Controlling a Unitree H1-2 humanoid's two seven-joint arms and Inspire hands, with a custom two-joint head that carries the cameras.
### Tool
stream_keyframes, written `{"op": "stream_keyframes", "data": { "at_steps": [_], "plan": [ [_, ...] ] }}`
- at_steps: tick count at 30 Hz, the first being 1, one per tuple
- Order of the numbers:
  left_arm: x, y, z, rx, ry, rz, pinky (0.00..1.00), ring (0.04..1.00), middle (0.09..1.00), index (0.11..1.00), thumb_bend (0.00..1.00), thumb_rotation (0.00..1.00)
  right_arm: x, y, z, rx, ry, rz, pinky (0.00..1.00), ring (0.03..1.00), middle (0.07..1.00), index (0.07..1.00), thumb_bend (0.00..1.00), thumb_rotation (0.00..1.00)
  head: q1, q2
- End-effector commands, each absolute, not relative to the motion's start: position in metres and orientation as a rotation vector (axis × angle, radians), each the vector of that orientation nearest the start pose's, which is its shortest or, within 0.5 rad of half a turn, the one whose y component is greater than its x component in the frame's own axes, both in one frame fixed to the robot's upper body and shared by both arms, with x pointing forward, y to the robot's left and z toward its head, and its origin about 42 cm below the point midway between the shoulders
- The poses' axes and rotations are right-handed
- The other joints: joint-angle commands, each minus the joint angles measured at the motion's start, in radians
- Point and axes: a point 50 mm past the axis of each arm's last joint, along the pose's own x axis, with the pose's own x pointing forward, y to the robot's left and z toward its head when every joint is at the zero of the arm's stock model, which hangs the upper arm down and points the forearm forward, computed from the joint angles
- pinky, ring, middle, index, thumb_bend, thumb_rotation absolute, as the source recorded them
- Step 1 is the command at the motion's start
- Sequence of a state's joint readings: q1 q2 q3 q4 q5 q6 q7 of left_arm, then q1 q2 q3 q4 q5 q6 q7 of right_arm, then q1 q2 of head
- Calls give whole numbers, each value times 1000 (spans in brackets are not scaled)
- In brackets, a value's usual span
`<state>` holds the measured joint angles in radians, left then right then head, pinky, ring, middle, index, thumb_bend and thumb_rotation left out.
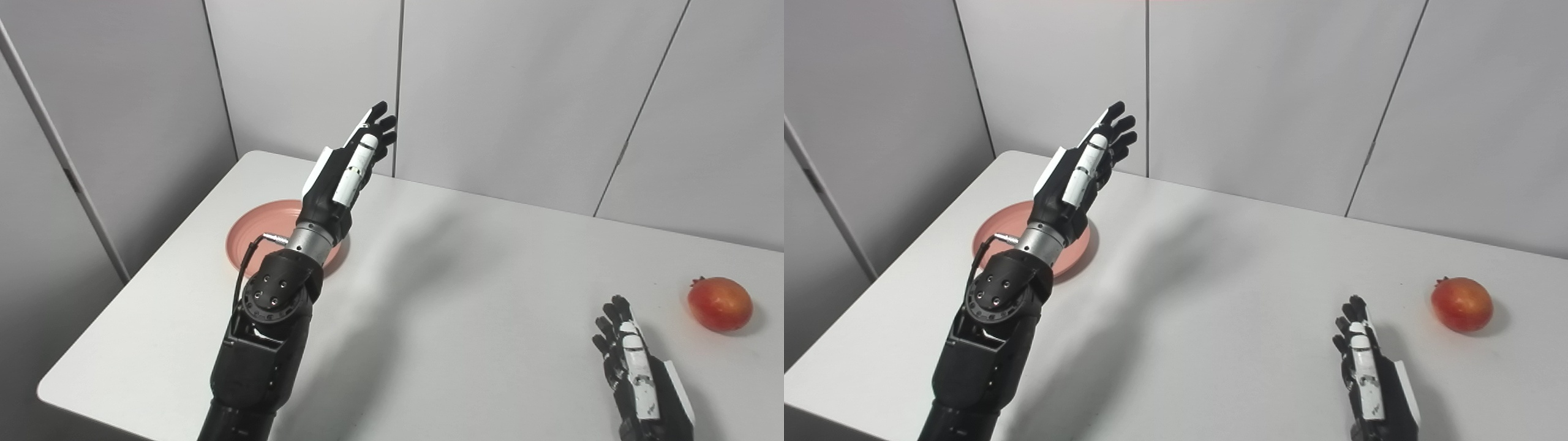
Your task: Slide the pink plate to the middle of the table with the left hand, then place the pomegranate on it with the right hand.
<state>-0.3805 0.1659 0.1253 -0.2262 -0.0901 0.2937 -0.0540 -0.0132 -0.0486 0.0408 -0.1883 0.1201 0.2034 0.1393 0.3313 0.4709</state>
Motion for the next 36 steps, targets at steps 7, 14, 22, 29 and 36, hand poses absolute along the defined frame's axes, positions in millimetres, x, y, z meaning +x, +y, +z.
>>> {"op": "stream_keyframes", "data": {
  "at_steps": [7, 14, 22, 29, 36],
  "plan": [
    [381, 296, 311, 52, -419, 31, 962, 940, 947, 942, 433, 1000, 293, -202, 152, 69, -48, 214, 1000, 1000, 1000, 1000, 116, 1000, 4, -8],
    [374, 326, 317, 25, -434, 109, 969, 950, 959, 953, 434, 1000, 294, -202, 152, 76, -43, 211, 1000, 1000, 1000, 1000, 100, 1000, 11, -15],
    [372, 354, 319, 40, -429, 174, 975, 955, 963, 953, 388, 1000, 294, -203, 152, 82, -51, 216, 1000, 1000, 1000, 1000, 89, 1000, 19, -25],
    [374, 371, 310, 26, -402, 194, 976, 964, 963, 951, 383, 1000, 294, -205, 151, 84, -55, 223, 1000, 1000, 1000, 1000, 96, 1000, 27, -28],
    [376, 382, 293, 19, -352, 214, 976, 972, 966, 950, 354, 1000, 293, -207, 152, 82, -54, 217, 1000, 1000, 1000, 1000, 80, 1000, 37, -35]
  ]
}}
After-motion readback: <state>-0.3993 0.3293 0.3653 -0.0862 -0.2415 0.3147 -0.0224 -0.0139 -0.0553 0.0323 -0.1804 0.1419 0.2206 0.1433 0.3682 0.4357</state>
